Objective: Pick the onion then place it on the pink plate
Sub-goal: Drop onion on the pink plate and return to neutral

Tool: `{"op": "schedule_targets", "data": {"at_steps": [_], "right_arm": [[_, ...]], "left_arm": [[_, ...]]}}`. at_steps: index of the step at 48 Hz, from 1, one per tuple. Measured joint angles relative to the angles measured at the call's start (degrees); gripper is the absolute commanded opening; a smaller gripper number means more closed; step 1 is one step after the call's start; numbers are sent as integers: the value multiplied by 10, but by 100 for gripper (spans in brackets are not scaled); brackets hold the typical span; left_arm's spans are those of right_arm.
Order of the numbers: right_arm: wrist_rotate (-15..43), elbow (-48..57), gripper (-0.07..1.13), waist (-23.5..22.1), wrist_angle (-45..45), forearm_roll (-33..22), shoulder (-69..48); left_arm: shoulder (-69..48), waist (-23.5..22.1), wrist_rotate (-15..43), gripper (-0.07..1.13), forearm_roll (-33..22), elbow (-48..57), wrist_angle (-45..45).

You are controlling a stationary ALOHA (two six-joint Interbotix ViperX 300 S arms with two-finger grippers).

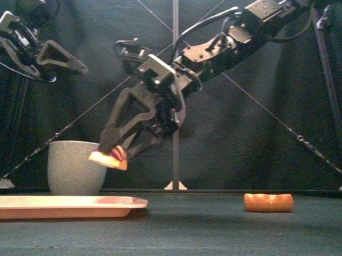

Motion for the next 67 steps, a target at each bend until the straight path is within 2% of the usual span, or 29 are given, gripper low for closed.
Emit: {"op": "schedule_targets", "data": {"at_steps": [11, 21, 30, 38, 46, 58, 67], "right_arm": [[1, -88, 99, 5, 76, -1, 55], [1, -138, 99, 4, 109, -17, 77], [1, -139, 99, 4, 112, -41, 76], [1, -95, 99, 4, 104, -47, 40], [1, -25, 99, -1, 46, -45, -19], [-2, 117, 99, -9, -107, -47, -141], [-2, 225, 99, -32, -206, -47, -228]], "left_arm": [[0, 1, 0, 7, 0, 8, 0], [0, 2, 0, 7, 0, 11, 0], [0, 2, 0, 7, 0, 11, -1], [-1, 3, 0, 7, 0, 11, -1], [-1, 3, 0, 7, 0, 11, -1], [-1, 2, 0, 7, 0, 13, 0], [-1, 3, 0, 7, 0, 13, -1]]}}
